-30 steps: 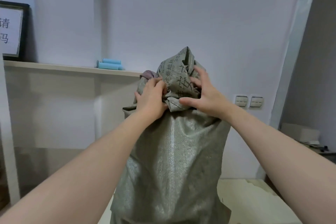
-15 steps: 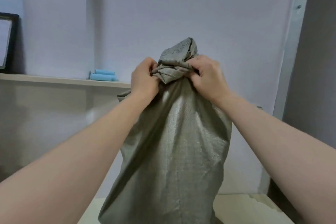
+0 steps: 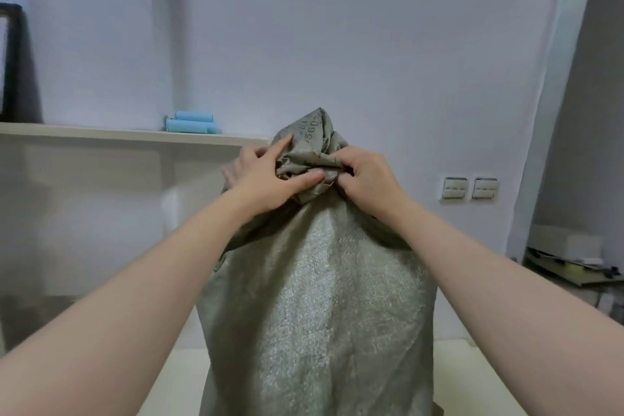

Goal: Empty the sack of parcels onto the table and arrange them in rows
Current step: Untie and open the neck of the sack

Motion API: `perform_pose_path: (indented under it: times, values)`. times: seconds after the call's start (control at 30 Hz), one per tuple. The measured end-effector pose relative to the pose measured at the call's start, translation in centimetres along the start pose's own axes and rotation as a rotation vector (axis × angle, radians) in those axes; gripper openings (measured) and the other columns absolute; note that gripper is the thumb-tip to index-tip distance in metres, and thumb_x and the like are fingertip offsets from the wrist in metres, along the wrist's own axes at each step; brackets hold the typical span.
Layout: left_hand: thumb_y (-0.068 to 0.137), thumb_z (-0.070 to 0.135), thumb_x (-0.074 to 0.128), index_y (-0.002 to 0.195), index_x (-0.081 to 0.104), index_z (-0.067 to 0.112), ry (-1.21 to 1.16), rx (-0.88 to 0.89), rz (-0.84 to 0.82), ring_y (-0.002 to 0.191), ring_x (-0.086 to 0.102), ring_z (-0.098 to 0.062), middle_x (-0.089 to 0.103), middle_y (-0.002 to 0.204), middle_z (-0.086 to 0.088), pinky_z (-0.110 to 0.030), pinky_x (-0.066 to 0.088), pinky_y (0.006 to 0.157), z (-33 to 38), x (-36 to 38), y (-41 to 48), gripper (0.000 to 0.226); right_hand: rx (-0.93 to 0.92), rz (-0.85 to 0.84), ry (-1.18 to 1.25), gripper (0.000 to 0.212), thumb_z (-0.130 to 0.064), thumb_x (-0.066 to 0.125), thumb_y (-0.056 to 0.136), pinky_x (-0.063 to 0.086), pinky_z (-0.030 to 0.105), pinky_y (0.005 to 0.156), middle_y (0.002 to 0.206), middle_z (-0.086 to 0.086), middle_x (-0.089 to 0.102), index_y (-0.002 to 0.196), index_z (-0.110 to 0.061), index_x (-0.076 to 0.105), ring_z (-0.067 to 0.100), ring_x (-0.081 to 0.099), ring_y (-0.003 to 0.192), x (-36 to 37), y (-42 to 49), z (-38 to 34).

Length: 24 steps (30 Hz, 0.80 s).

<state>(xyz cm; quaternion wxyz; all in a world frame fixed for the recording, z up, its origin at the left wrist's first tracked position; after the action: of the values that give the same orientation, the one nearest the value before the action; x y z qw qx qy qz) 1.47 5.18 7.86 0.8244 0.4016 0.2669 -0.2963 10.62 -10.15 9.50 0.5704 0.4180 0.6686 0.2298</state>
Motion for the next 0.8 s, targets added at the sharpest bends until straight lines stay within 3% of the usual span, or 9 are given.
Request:
perform_pose_path:
  times: [0.1, 0.23, 0.3, 0.37, 0.43, 0.53, 0.6, 0.67, 0.8]
  values:
    - [0.05, 0.091, 0.048, 0.144, 0.004, 0.063, 0.085, 0.028, -0.118, 0.15, 0.005, -0.03, 0.008, 0.164, 0.002, -0.068, -0.003, 0.112, -1.3, 0.9, -0.3, 0.108, 0.011, -0.096, 0.031, 0.018, -0.005, 0.065, 0.08, 0.047, 0.037, 0.088, 0.098, 0.007, 0.07, 0.095, -0.008, 0.073, 0.022, 0.063, 0.095, 0.7, -0.5, 0.1]
    - [0.071, 0.073, 0.063, 0.151, 0.008, 0.047, 0.138, 0.081, -0.053, 0.148, 0.019, -0.022, 0.025, 0.16, 0.001, -0.059, -0.005, 0.118, -0.8, 1.8, -0.5, 0.1, 0.107, -0.225, 0.106, 0.03, -0.013, 0.07, 0.08, 0.048, 0.029, 0.095, 0.106, -0.006, 0.068, 0.109, -0.021, 0.072, 0.01, 0.062, 0.101, 0.7, -1.0, 0.5]
    - [0.074, 0.069, 0.063, 0.153, 0.018, 0.035, 0.156, 0.105, 0.004, 0.148, 0.02, -0.021, 0.028, 0.158, 0.0, -0.054, -0.002, 0.12, -0.3, 2.1, -0.4, 0.097, 0.17, -0.383, 0.148, 0.046, -0.015, 0.069, 0.084, 0.044, 0.021, 0.1, 0.12, -0.007, 0.062, 0.129, -0.021, 0.06, 0.008, 0.057, 0.11, 0.0, -1.2, 0.5]
    - [0.074, 0.071, 0.062, 0.152, 0.024, 0.033, 0.187, 0.122, 0.027, 0.148, 0.016, -0.021, 0.027, 0.159, 0.003, -0.056, 0.001, 0.119, -0.3, 2.5, -0.2, 0.095, 0.272, -0.496, 0.314, 0.075, -0.036, 0.07, 0.083, 0.037, 0.026, 0.109, 0.132, -0.006, 0.051, 0.148, -0.023, 0.036, 0.008, 0.048, 0.124, -0.9, -1.5, 0.6]
    - [0.073, 0.071, 0.062, 0.151, 0.026, 0.034, 0.18, 0.124, 0.01, 0.15, 0.006, -0.024, 0.023, 0.159, 0.01, -0.061, -0.002, 0.117, -0.3, 2.8, -0.2, 0.094, 0.357, -0.382, 0.373, 0.094, -0.064, 0.066, 0.077, 0.034, 0.036, 0.112, 0.13, -0.006, 0.052, 0.152, -0.03, 0.022, 0.012, 0.049, 0.126, -1.5, -1.3, 1.2]
    - [0.073, 0.069, 0.064, 0.15, 0.027, 0.04, 0.116, 0.177, -0.025, 0.15, -0.006, -0.03, 0.014, 0.16, 0.019, -0.067, -0.009, 0.113, 0.4, 3.0, -0.5, 0.09, 0.529, -0.216, 0.016, 0.101, -0.094, 0.045, 0.061, 0.027, 0.051, 0.116, 0.146, 0.007, 0.032, 0.148, -0.047, 0.02, 0.03, 0.036, 0.136, -1.3, -1.1, 3.2]
    - [0.075, 0.065, 0.067, 0.148, 0.025, 0.047, 0.104, 0.188, -0.051, 0.149, -0.011, -0.032, 0.003, 0.162, 0.017, -0.067, -0.011, 0.112, 0.6, 3.3, -0.5, 0.087, 0.617, -0.311, 0.129, 0.097, -0.09, 0.05, 0.063, 0.033, 0.048, 0.114, 0.15, 0.007, 0.034, 0.147, -0.045, 0.028, 0.03, 0.041, 0.134, 0.1, -1.6, 3.8]
    - [0.076, 0.06, 0.07, 0.132, 0.026, 0.067, -0.001, 0.231, -0.067, 0.15, -0.001, -0.03, 0.006, 0.163, 0.014, -0.068, -0.002, 0.114, 0.4, 3.7, -0.3, 0.072, 0.608, -0.332, 0.395, 0.076, -0.065, 0.064, 0.079, 0.046, 0.043, 0.105, 0.136, 0.003, 0.056, 0.143, -0.03, 0.042, 0.02, 0.058, 0.118, 1.3, -1.7, 3.7]
    - [0.08, 0.046, 0.072, 0.106, 0.026, 0.085, -0.238, 0.3, 0.031, 0.146, 0.026, -0.023, 0.028, 0.157, 0.013, -0.063, 0.019, 0.114, -0.3, 3.4, -0.4, 0.066, 0.412, -0.121, 0.32, 0.037, -0.026, 0.067, 0.09, 0.05, 0.038, 0.098, 0.114, -0.001, 0.07, 0.126, -0.021, 0.063, 0.016, 0.064, 0.104, 1.7, -1.0, 2.2]
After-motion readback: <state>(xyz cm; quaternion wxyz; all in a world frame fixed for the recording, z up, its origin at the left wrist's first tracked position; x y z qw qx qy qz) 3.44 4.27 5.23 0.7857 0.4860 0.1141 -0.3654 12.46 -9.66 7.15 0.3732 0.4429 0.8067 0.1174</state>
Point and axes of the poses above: each hand's wrist, its own y-axis towards the middle knuckle, its own x-axis out of the palm, z = x × y, the point moved 4 cm from there along y, towards the middle knuckle
